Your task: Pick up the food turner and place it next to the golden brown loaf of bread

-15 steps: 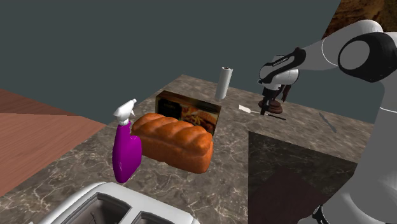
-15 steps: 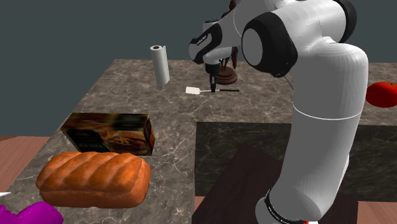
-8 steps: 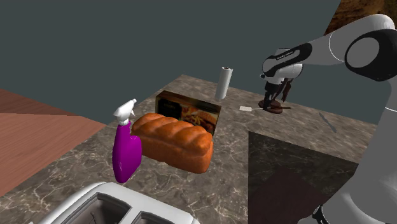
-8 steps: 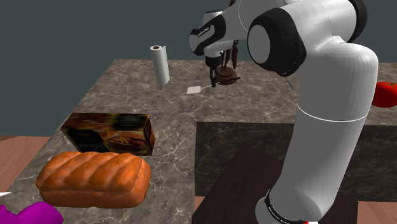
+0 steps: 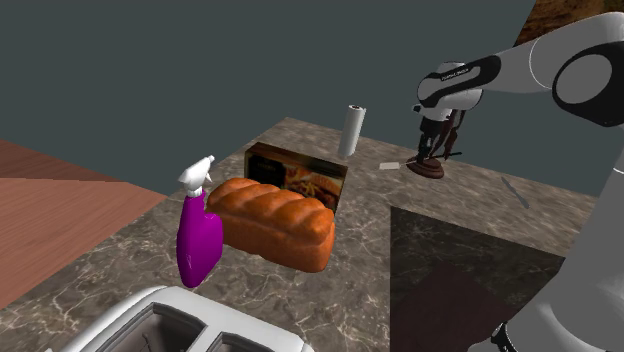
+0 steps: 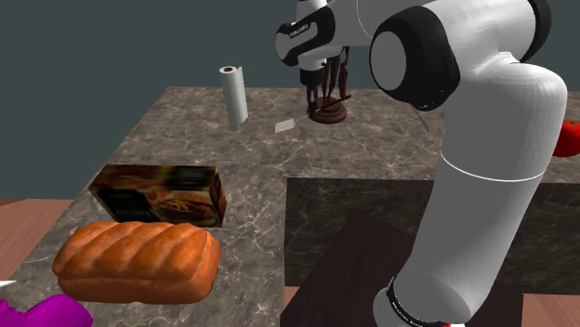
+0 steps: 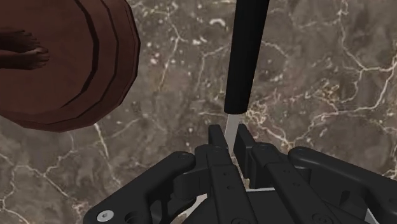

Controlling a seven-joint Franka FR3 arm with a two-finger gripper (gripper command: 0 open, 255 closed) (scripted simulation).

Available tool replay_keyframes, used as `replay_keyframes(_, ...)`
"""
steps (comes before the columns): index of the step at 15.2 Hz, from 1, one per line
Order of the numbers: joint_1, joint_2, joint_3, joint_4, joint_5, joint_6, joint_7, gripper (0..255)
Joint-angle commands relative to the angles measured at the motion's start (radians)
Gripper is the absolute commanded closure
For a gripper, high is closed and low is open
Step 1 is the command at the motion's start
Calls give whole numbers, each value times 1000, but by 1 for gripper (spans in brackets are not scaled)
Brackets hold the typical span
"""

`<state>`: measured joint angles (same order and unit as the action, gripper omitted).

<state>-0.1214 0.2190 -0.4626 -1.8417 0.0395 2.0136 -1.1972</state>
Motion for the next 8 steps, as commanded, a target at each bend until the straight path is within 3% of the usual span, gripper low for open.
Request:
replay_keyframes(1, 0, -11, -2, 14, -5, -24, 1, 255)
replay_keyframes(8, 3, -35, -5, 80, -17, -112, 5, 255)
